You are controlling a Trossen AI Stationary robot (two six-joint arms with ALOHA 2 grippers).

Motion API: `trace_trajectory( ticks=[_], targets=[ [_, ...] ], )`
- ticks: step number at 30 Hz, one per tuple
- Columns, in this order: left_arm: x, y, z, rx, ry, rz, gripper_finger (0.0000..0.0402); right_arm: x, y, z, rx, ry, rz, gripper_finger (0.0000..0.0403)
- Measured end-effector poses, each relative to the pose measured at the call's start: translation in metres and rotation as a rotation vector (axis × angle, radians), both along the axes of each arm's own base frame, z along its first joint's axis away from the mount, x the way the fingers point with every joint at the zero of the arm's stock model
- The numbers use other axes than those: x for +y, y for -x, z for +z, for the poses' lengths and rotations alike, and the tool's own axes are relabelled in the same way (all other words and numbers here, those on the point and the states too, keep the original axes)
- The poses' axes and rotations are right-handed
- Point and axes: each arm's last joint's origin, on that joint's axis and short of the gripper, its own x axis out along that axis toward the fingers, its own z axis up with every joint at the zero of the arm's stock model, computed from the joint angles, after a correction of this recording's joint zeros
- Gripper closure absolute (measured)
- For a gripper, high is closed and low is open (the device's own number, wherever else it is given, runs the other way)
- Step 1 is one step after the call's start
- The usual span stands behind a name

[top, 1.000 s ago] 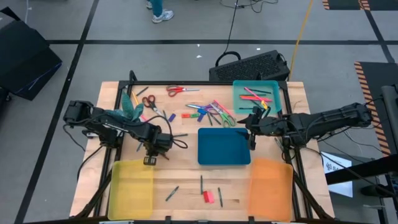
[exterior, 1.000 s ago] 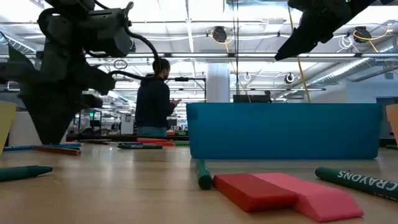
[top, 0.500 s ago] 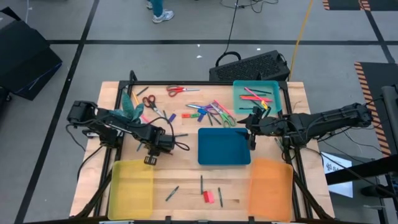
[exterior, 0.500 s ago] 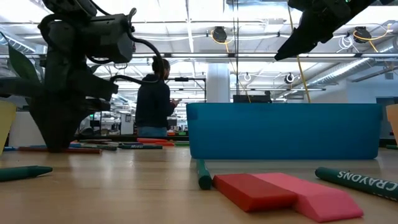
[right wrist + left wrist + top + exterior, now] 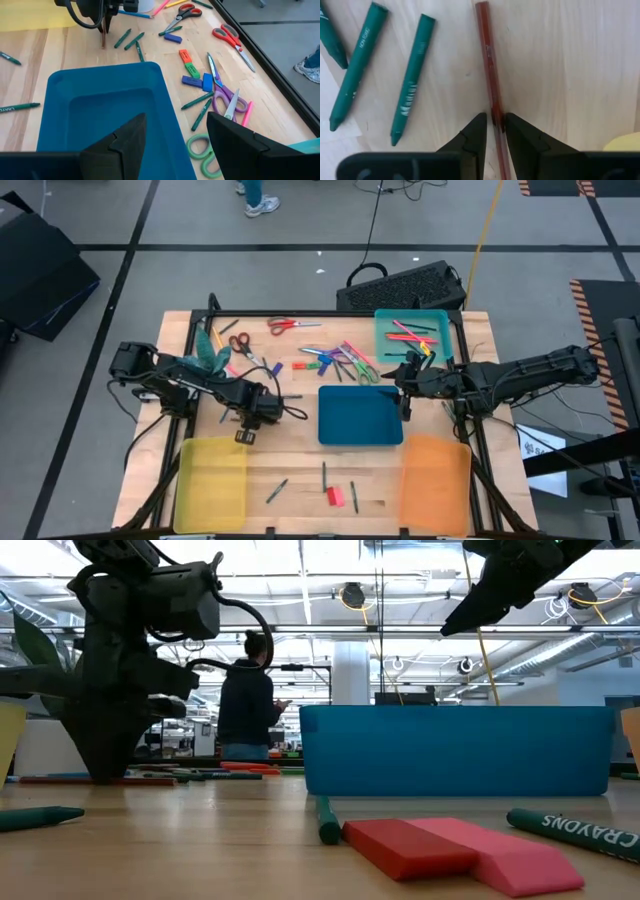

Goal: Sort crayons/erasers/pens/pencils in bins
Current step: Put the brown pencil into the green bin

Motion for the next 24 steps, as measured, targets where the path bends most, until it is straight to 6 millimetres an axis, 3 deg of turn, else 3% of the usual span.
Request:
trace_trajectory(
  ticks=[12,18,24],
  targets=[
    [0.001,0.003,0.008,-0.02,-0.017,0.059,0.0327,0.0,0.0,0.0,-0.001,0.001,0.001,0.0202],
    [0.001,0.002,0.009,-0.032,-0.005,0.079,0.0388,0.0,0.0,0.0,-0.003,0.0,0.001,0.0202],
    [0.0,-0.012,0.012,-0.178,0.003,0.13,0.0391,0.0,0.0,0.001,-0.007,0.0,0.001,0.0202]
  ],
)
